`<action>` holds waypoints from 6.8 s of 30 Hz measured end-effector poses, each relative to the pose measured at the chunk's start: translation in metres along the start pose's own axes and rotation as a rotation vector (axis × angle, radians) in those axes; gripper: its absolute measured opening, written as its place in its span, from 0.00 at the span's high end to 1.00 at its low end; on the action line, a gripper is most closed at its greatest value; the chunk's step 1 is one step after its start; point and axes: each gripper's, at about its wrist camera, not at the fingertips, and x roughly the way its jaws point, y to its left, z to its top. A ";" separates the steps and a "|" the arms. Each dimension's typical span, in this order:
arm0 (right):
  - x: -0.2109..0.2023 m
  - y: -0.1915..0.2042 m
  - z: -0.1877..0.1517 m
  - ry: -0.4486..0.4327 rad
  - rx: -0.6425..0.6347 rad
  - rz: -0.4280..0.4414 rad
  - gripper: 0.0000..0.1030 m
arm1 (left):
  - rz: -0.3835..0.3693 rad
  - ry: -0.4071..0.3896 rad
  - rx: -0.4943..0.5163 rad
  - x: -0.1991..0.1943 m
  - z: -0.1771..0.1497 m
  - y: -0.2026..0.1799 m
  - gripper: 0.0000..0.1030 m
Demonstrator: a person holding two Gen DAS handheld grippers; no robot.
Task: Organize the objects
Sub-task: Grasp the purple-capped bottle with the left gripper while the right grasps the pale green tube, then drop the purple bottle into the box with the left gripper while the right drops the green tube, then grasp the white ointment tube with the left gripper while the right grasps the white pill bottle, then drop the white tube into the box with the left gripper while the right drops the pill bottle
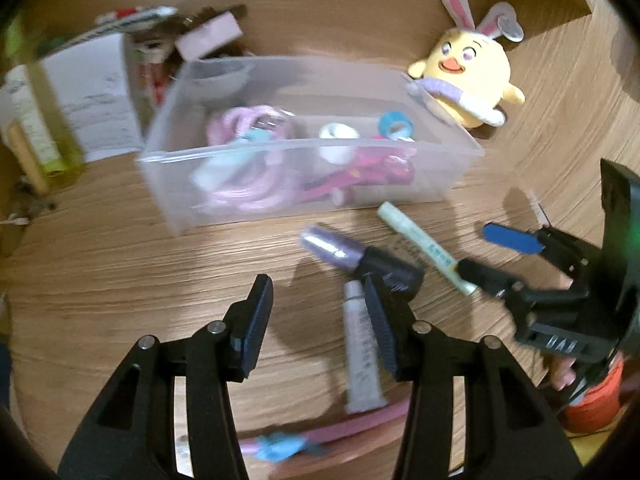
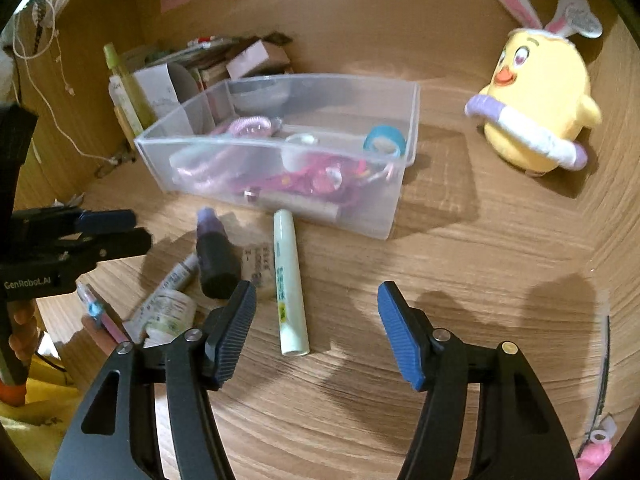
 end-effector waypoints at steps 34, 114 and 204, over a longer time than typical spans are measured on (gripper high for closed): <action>-0.001 -0.002 -0.028 0.089 -0.109 0.071 0.86 | -0.025 0.048 0.004 0.036 0.002 -0.026 0.76; 0.014 0.026 0.097 -0.111 -0.132 0.028 0.64 | 0.008 -0.249 0.022 -0.025 0.083 0.018 0.50; -0.003 0.006 0.093 -0.165 0.003 0.105 0.74 | 0.007 -0.318 -0.125 -0.058 0.085 0.059 0.86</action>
